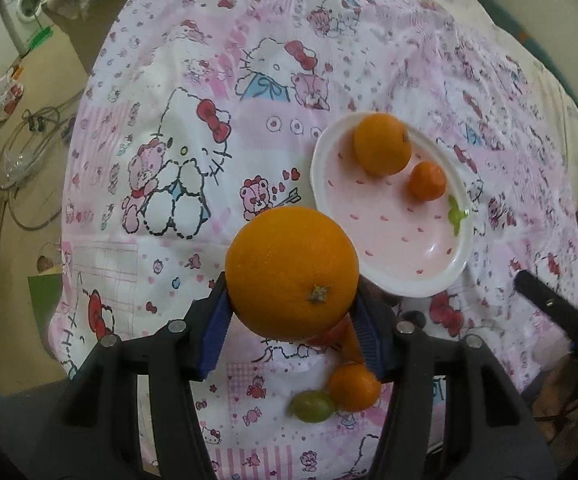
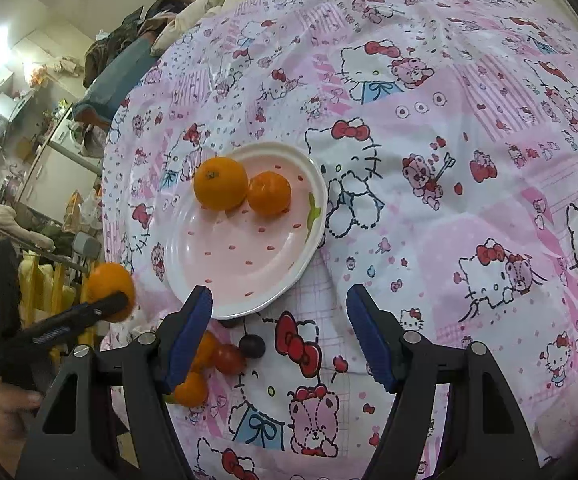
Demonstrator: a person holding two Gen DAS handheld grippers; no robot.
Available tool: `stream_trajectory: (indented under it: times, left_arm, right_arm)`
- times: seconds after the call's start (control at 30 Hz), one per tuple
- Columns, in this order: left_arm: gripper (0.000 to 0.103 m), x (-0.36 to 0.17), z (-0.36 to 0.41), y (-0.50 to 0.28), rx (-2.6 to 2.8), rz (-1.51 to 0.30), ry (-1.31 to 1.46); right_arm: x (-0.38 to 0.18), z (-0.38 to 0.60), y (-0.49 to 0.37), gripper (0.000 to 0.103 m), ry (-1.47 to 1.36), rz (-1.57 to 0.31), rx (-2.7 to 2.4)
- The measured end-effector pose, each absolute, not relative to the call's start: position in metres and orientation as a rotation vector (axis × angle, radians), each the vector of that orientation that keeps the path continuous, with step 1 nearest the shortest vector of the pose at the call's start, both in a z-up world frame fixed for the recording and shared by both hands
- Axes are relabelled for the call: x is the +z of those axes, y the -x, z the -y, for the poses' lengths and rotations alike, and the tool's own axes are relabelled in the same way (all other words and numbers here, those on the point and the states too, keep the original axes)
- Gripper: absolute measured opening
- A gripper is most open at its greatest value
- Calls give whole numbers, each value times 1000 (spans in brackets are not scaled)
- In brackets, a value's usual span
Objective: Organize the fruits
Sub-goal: 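Grasp the second large orange beside the plate with the left tool, then grasp the dark grape with the right tool while left holds the orange up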
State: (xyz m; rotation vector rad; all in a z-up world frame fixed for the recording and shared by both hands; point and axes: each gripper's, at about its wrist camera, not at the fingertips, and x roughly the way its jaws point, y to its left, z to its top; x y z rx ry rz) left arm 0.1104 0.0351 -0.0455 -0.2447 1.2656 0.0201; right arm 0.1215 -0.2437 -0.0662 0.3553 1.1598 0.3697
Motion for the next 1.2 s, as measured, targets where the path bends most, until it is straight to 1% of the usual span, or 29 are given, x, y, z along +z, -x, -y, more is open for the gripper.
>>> stream_trajectory:
  times: [0.13, 0.2, 0.23, 0.3, 0.4, 0.6, 0.7, 0.83, 1.03, 1.07, 1.1, 1.2]
  left_arm:
    - [52, -47, -47, -109, 29, -1284, 318]
    - [52, -46, -45, -108, 16, -1283, 344]
    - [52, -45, -43, -108, 11, -1278, 344]
    - [52, -40, -39, -107, 1, -1265, 342]
    - [52, -36, -37, -107, -12, -1256, 342]
    - [52, -32, -35, -110, -26, -1250, 364]
    - [52, -30, -33, -109, -32, -1242, 357]
    - [53, -30, -33, -109, -29, -1245, 360]
    - [53, -35, -31, -110, -25, -1256, 351]
    - [53, -35, -30, -110, -22, -1256, 348]
    - [53, -36, -30, -111, -18, -1255, 344]
    - [53, -37, -30, -111, -12, -1254, 341]
  right_arm:
    - [-76, 240, -123, 71, -427, -1206, 433]
    - [-82, 235, -122, 58, -435, -1241, 465]
    - [-85, 230, -121, 56, -426, -1258, 476]
    - [-93, 222, -120, 46, -426, -1297, 510]
    - [-107, 210, -118, 39, -451, -1368, 551]
    - [-134, 197, -124, 36, -433, -1440, 494]
    - [-147, 196, -127, 36, -471, -1491, 473]
    - [-152, 197, -129, 36, -492, -1497, 452]
    - [-150, 186, -123, 31, -381, -1471, 417]
    - [-149, 185, -123, 29, -365, -1463, 412]
    - [-148, 186, -122, 24, -359, -1457, 404]
    - [-149, 192, -122, 23, -381, -1454, 418]
